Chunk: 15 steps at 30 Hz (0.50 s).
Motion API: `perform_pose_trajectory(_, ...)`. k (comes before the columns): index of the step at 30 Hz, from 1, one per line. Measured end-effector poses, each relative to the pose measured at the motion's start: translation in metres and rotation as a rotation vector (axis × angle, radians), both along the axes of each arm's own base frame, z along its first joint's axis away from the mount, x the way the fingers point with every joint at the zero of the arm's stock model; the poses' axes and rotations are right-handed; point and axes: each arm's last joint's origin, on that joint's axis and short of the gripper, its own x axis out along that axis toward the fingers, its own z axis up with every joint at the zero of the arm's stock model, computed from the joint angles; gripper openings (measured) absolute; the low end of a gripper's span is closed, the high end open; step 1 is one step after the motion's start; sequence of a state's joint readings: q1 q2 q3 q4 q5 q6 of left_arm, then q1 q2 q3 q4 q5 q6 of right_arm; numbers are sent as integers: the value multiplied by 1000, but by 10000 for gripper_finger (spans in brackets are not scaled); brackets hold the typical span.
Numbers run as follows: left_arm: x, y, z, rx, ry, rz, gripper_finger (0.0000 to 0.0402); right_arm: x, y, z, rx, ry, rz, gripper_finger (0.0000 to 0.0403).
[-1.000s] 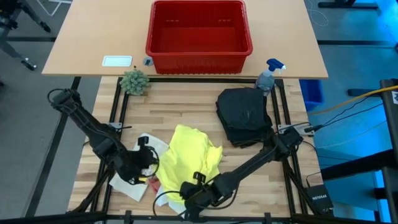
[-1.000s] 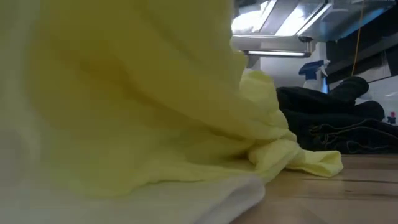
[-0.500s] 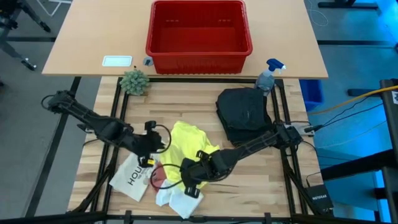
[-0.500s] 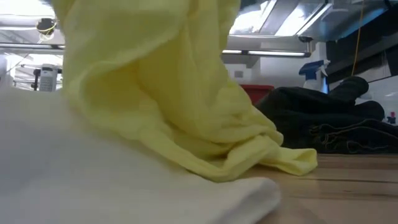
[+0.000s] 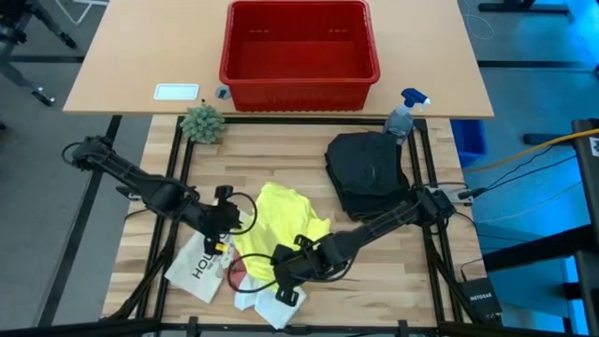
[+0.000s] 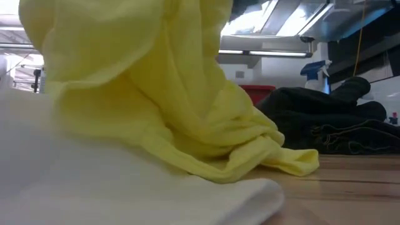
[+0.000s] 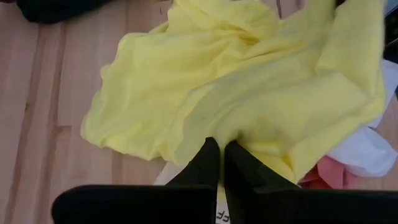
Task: Fold laundry
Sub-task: Fold the yellow shirt
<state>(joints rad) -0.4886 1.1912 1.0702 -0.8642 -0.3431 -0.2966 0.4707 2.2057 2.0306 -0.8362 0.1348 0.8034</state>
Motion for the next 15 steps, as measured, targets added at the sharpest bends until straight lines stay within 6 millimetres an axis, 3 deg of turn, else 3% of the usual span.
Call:
perform_pose_trajectory(7,5,10,0,40,4,-2,0,-7,-7,-22,-83,68,-152,49)
perform_pose_trajectory(11,11,19,1,54,-17,13,0,-6,-11,-22,-88,63,-182,11)
perform_pose_trajectory(15,19,31,3,82,-48,27,0,-8,-14,-16,-106,61,-204,8)
